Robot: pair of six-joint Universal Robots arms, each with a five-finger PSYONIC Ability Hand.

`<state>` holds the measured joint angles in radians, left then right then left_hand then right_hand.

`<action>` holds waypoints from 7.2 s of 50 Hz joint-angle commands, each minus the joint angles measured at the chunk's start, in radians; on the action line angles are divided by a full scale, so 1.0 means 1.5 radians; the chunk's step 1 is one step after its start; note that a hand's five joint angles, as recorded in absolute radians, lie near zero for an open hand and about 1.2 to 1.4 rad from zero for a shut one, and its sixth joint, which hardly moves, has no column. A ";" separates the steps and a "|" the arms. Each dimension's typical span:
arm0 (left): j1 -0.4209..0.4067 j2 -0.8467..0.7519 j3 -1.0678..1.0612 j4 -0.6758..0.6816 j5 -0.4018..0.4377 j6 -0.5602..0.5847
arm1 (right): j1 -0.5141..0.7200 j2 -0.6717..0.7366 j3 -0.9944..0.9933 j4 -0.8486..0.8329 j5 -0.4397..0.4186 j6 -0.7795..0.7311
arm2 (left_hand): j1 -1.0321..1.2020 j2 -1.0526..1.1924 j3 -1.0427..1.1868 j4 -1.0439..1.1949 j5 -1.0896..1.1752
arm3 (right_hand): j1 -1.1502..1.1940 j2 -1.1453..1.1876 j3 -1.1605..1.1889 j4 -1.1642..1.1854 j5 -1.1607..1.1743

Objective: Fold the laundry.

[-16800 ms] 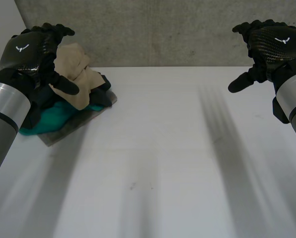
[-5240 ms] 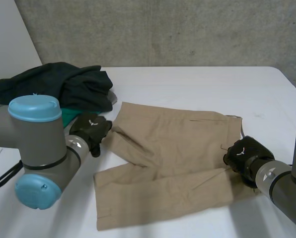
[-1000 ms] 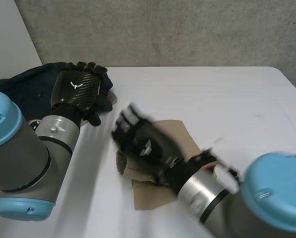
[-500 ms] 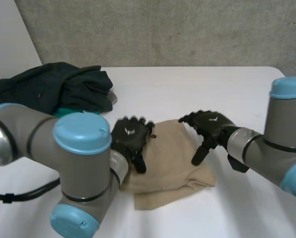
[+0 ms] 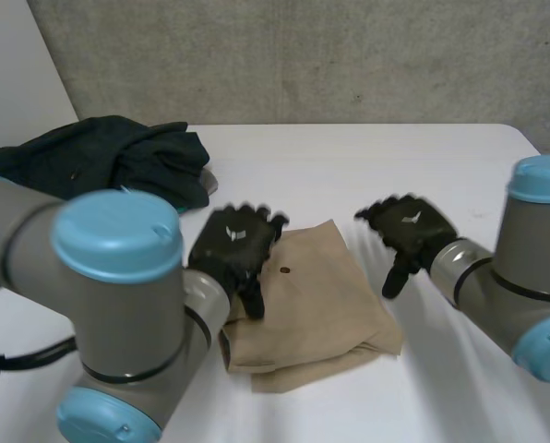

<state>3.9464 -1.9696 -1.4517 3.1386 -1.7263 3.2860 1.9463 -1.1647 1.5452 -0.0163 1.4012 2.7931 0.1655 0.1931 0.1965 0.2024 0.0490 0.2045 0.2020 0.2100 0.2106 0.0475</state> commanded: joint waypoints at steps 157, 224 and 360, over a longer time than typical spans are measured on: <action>0.419 -0.312 0.418 0.113 0.272 0.244 | -0.196 -0.196 0.282 -0.206 -0.194 -0.334 | 0.821 0.802 0.800 0.796 0.782 | -0.020 -0.018 -0.024 -0.024 -0.032; 0.317 -0.009 -0.077 0.112 0.273 0.128 | 0.202 0.060 -0.054 -0.011 0.001 -0.133 | 0.020 0.002 0.000 -0.004 -0.018 | -0.020 -0.018 -0.024 -0.024 -0.032; 0.140 -0.226 0.193 0.238 0.076 0.230 | -0.309 -0.194 0.095 0.041 -0.126 -0.167 | 0.821 0.802 0.800 0.796 0.782 | 0.795 0.796 0.791 0.790 0.783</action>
<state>4.0602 -2.3724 -1.1546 3.3978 -1.5481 3.6023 1.4788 -1.4550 1.6881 0.0443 1.2098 2.5426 1.1128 1.1925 1.1886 1.1961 0.9670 1.0974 1.1649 1.1871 1.1977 1.0055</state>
